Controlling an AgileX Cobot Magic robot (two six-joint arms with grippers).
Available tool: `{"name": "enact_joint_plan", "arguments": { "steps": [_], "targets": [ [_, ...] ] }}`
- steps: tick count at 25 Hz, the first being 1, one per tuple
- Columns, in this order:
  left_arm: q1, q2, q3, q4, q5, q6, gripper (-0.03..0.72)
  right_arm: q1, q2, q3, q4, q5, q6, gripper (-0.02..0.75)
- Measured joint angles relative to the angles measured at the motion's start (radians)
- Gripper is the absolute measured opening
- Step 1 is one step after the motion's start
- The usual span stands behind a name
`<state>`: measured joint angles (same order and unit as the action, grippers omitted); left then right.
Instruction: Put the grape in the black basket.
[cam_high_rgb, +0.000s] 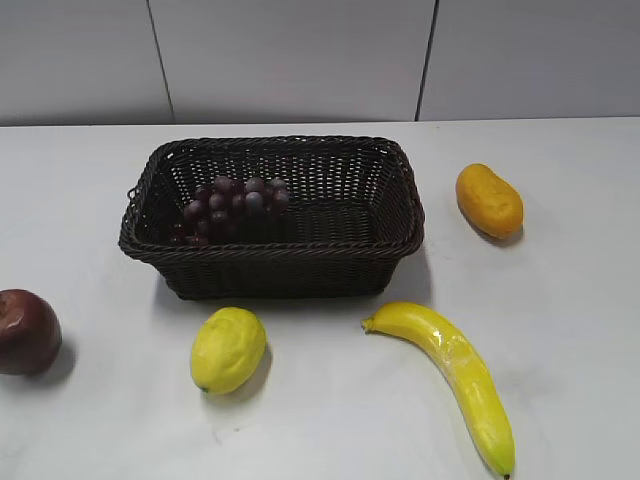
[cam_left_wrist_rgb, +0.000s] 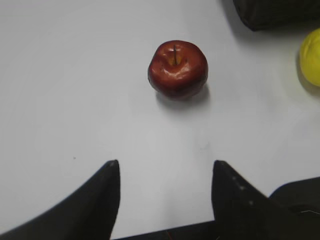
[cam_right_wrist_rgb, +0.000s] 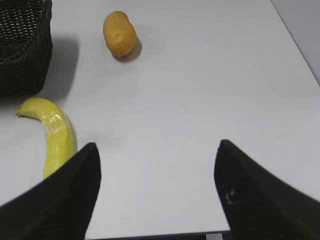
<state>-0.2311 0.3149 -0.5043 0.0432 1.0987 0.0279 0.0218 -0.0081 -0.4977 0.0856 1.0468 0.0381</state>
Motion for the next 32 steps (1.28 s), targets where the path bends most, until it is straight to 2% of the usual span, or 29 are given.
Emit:
{"name": "enact_joint_plan", "arguments": {
  "steps": [7,14,29,32],
  "targets": [
    [0.000,-0.013,0.004,-0.033,-0.015,0.005,0.554,0.000,0.000,0.000,0.000,0.000,0.000,0.538],
    [0.000,-0.011,0.004,-0.049,-0.015,0.016,0.587,0.000,0.000,0.000,0.000,0.000,0.000,0.538],
    [0.001,-0.014,0.004,-0.052,-0.016,0.016,0.580,0.000,0.000,0.000,0.000,0.000,0.000,0.538],
    [0.025,-0.048,0.004,-0.053,-0.019,0.016,0.560,0.000,0.000,0.000,0.000,0.000,0.000,0.538]
  ]
}}
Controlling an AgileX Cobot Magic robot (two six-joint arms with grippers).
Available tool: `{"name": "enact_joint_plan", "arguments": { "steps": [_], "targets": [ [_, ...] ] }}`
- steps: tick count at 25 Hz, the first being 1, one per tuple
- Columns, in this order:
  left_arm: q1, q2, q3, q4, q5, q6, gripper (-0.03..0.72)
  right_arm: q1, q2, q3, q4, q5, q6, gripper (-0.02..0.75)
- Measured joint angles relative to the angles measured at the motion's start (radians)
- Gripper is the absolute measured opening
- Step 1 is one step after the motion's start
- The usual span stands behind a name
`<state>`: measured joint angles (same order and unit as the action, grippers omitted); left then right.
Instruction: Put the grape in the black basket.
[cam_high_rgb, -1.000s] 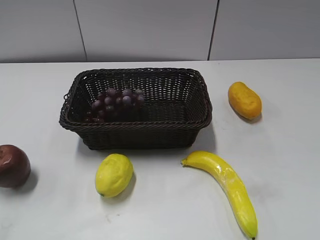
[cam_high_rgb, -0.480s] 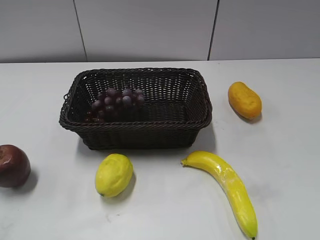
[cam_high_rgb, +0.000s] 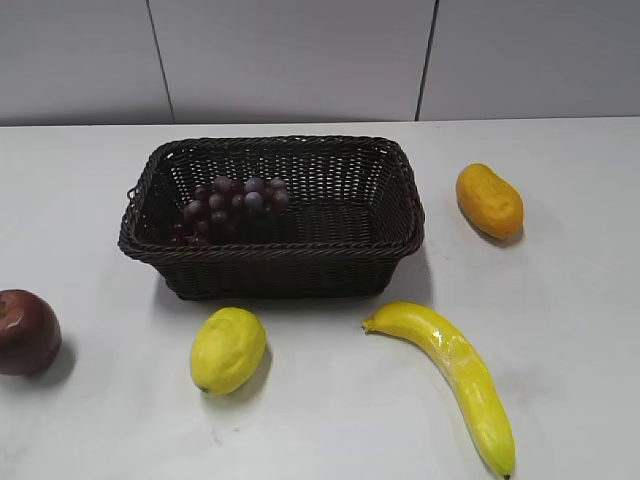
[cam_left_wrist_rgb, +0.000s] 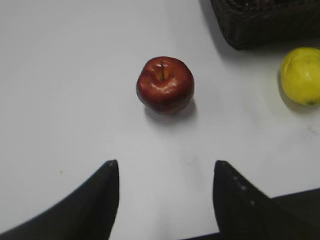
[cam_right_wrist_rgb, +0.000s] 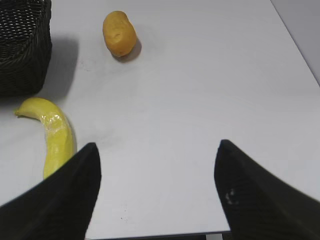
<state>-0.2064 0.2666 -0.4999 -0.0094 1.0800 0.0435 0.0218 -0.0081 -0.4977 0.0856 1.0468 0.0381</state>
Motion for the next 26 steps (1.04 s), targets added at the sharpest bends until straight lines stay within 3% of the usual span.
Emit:
{"name": "enact_joint_plan", "arguments": {
  "steps": [10,26],
  "targets": [
    [0.221,-0.252,0.005,0.000,0.000,0.000,0.490,0.000,0.000,0.000,0.000,0.000,0.000,0.538],
    [0.233,-0.271,0.005,-0.001,-0.001,0.000,0.446,0.000,0.000,0.000,0.000,0.000,0.000,0.538]
  ]
}}
